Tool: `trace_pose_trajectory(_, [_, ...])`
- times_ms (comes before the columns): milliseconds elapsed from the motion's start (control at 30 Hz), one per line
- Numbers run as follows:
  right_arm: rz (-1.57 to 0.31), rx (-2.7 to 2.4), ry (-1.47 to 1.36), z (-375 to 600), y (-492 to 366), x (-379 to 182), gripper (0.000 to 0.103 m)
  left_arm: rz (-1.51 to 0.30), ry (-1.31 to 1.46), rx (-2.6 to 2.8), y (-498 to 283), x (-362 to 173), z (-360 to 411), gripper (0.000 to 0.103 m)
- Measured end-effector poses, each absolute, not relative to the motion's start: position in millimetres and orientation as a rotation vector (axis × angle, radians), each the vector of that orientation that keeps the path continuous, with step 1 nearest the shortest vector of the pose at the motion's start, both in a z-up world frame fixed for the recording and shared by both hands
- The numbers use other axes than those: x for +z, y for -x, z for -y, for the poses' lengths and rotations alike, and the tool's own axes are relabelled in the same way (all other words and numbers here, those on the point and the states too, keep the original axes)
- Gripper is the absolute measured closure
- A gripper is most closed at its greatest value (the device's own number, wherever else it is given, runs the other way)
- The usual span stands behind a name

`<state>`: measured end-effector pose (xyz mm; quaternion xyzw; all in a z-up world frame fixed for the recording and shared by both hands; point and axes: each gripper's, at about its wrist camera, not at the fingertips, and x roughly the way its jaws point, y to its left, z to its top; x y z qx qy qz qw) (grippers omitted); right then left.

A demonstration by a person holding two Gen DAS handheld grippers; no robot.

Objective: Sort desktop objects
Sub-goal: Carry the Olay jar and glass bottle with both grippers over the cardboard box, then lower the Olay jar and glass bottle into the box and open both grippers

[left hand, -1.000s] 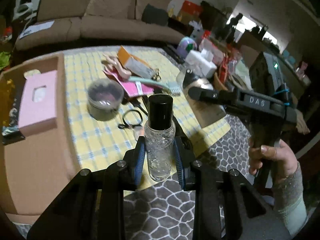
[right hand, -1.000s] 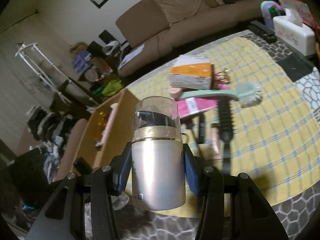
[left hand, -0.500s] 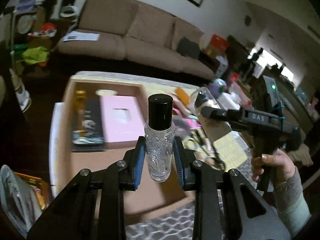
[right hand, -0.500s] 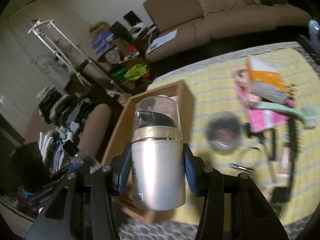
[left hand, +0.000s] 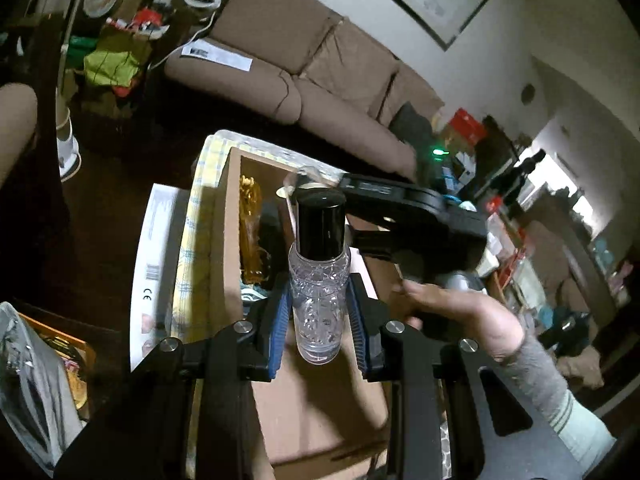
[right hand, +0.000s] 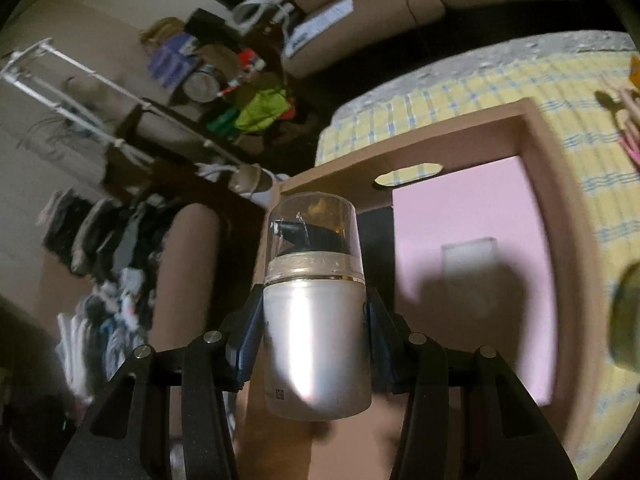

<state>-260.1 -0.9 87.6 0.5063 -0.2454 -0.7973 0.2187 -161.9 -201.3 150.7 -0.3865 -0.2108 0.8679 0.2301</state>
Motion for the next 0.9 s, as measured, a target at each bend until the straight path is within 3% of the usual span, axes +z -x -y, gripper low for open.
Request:
trace_pose_trajectory(200, [0.648, -2.291, -1.466, 10, 284, 62, 0.053, 0.646, 1.063, 2.351, 171, 133, 209, 0.077])
trace_pose_trajectory(433, [0.666, -2.319, -1.42, -1, 285, 69, 0.035, 0.624, 1.093, 2.32, 172, 123, 199, 0.077])
trace_pose_trajectory(700, [0.677, -2.223, -1.27, -34, 247, 110, 0.035, 0.593, 1.115, 2.307, 171, 119, 183, 0.077])
trace_pose_trajectory(900, [0.559, -2.207, -1.252, -39, 211, 124, 0.035, 0.464, 1.201, 2.283, 189, 115, 160, 0.077])
